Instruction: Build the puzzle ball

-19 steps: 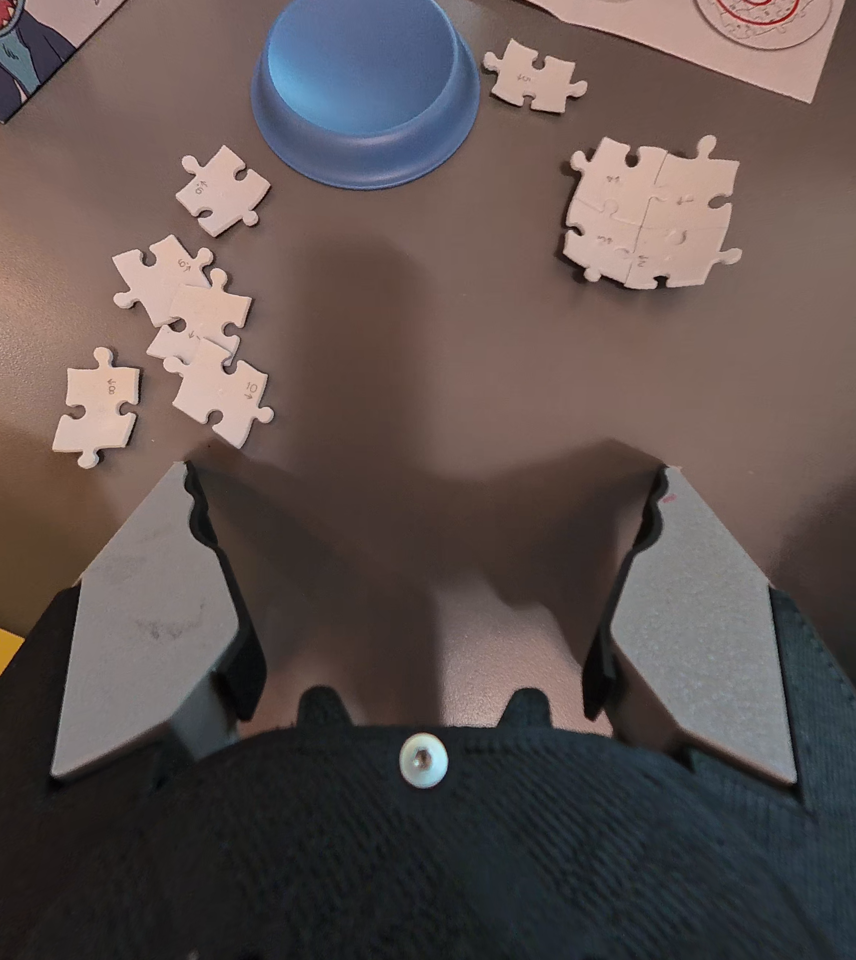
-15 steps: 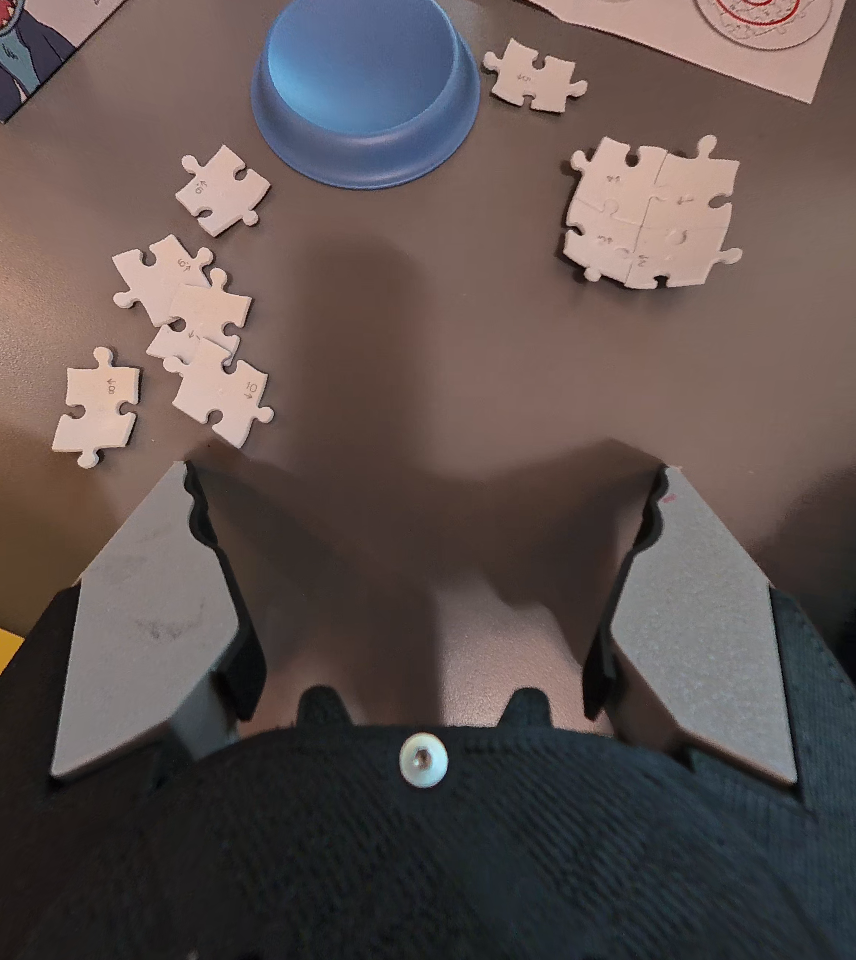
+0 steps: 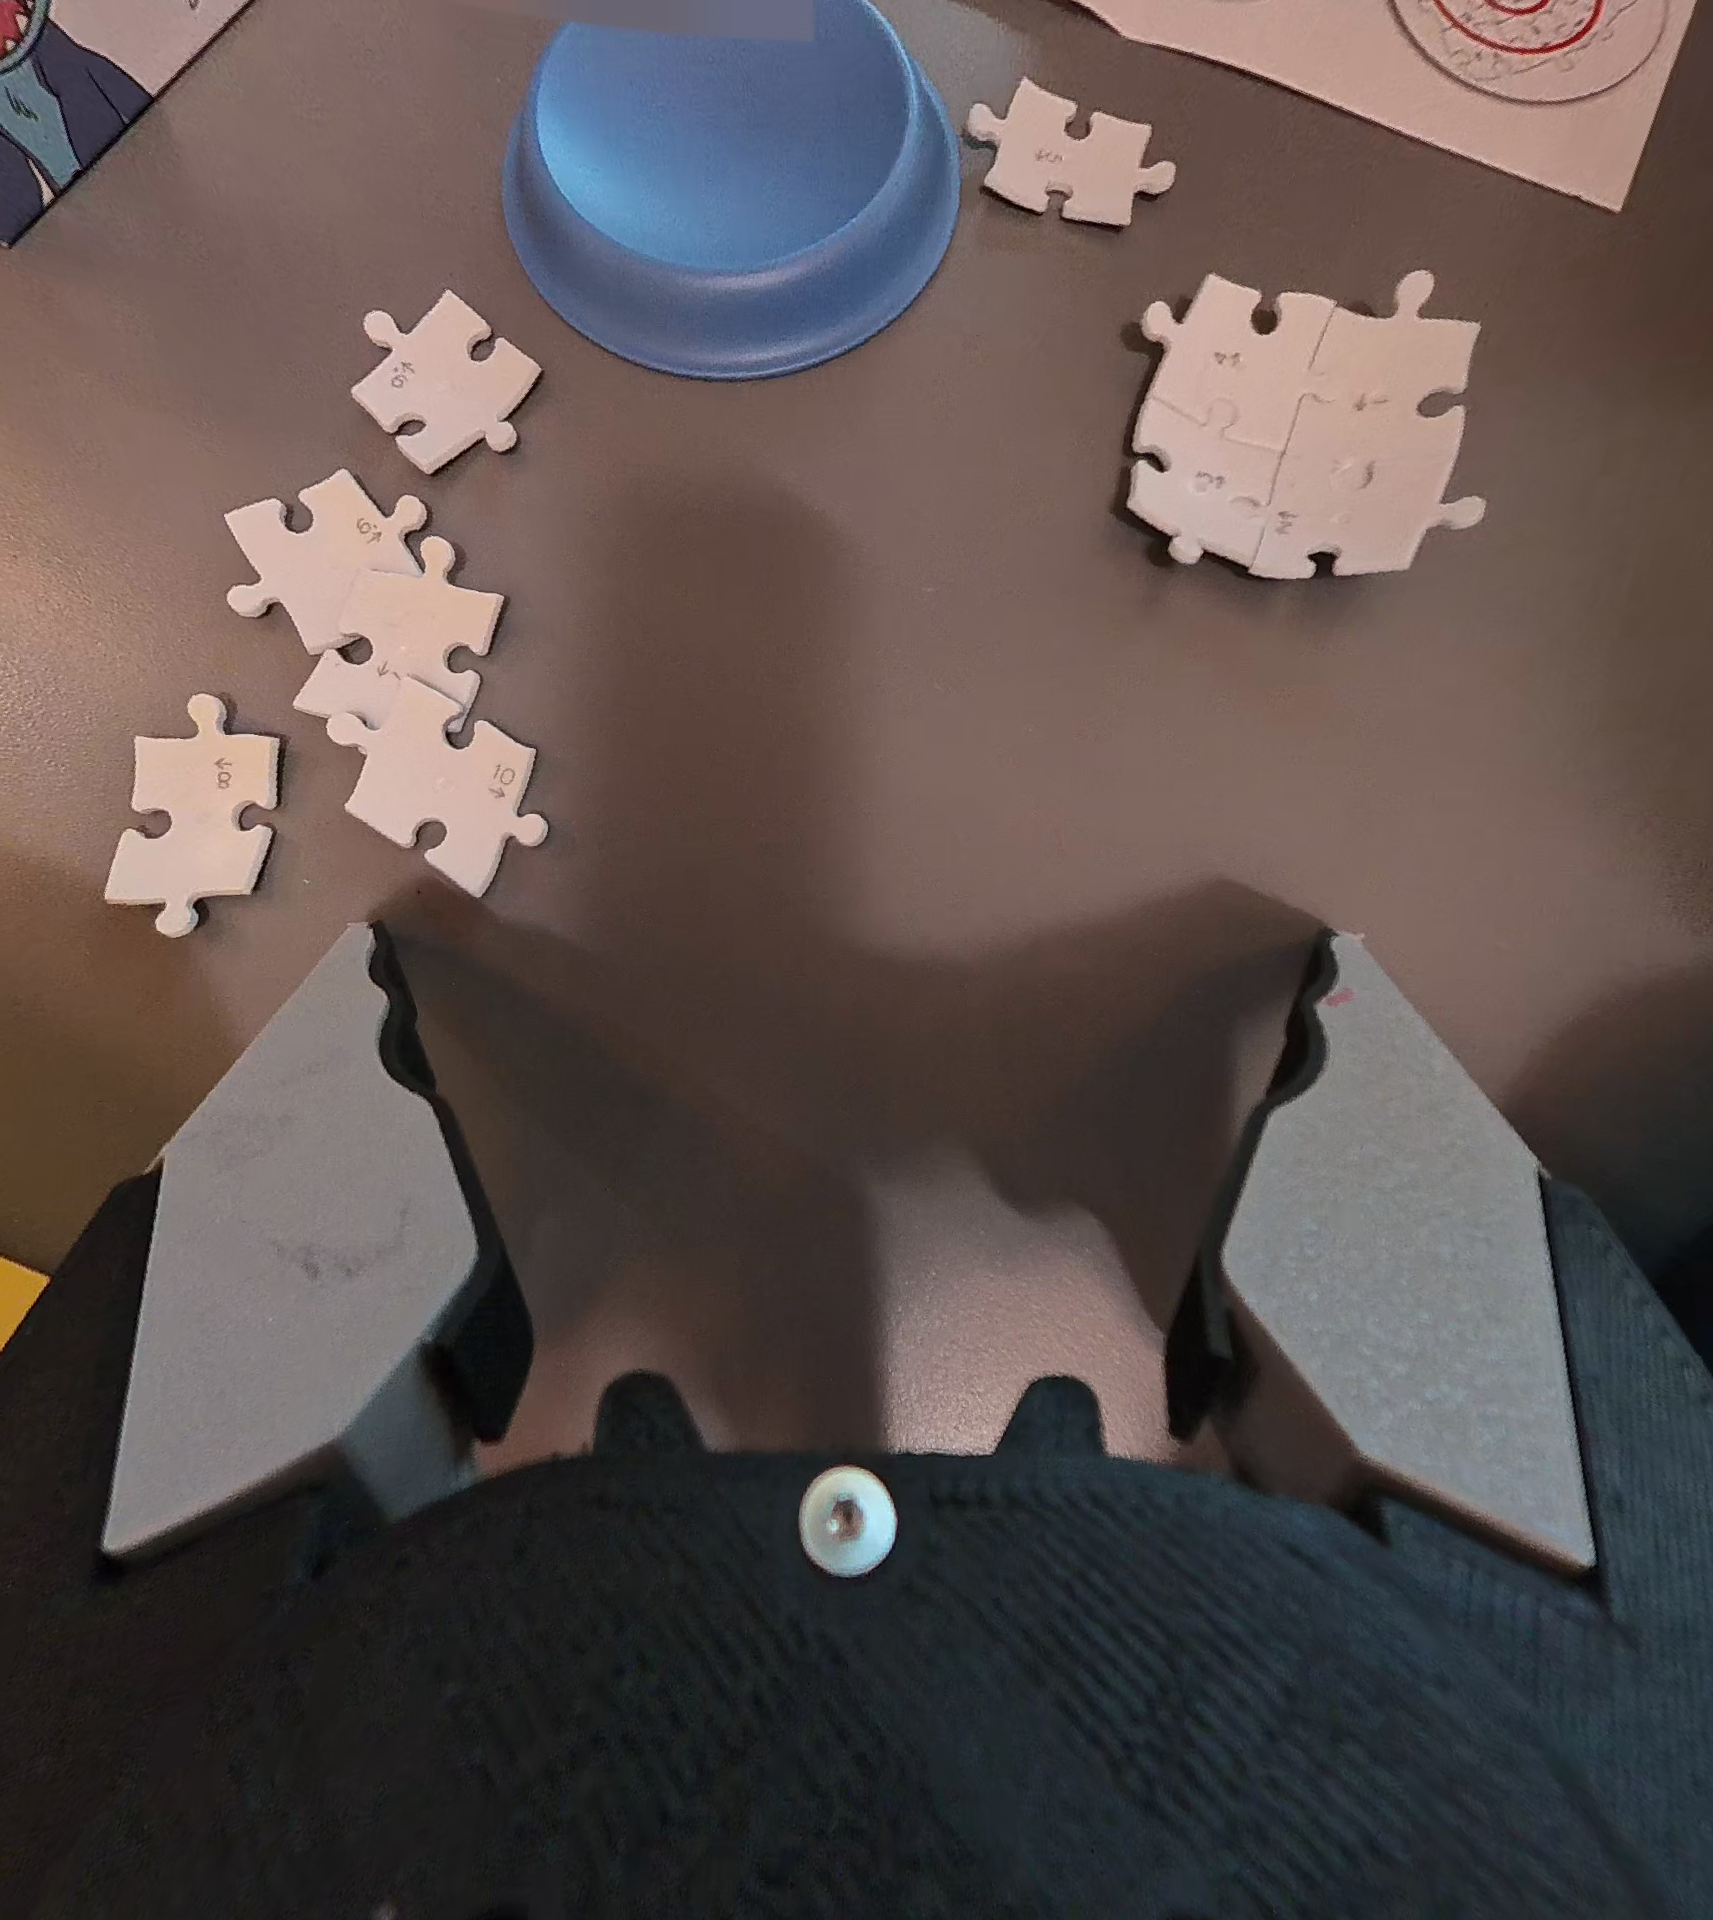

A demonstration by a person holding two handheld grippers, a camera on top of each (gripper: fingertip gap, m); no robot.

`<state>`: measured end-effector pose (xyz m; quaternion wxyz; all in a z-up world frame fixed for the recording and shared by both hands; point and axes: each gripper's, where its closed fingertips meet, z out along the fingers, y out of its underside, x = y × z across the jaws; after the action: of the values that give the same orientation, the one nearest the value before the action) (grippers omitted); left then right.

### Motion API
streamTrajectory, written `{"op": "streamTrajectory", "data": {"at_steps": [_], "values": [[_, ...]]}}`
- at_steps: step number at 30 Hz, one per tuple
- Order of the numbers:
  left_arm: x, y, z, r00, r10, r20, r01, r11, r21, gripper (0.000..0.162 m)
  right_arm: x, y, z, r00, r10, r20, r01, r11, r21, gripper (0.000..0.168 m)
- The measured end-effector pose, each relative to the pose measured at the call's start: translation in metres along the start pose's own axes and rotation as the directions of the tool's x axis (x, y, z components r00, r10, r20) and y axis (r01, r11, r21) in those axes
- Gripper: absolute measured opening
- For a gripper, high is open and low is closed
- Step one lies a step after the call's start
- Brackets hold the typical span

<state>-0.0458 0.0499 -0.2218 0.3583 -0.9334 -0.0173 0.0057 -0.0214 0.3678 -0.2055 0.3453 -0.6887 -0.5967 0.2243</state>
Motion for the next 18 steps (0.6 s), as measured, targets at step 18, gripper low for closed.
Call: {"op": "streamTrajectory", "data": {"at_steps": [18], "values": [[0.0000, -0.0001, 0.0000, 1.000, 0.000, 0.000, 0.000, 1.000, 0.000, 0.159, -0.0015, 0.0030, 0.0024, 0.996, 0.060, 0.062, -0.059, 0.998, -0.023, 0.074]]}}
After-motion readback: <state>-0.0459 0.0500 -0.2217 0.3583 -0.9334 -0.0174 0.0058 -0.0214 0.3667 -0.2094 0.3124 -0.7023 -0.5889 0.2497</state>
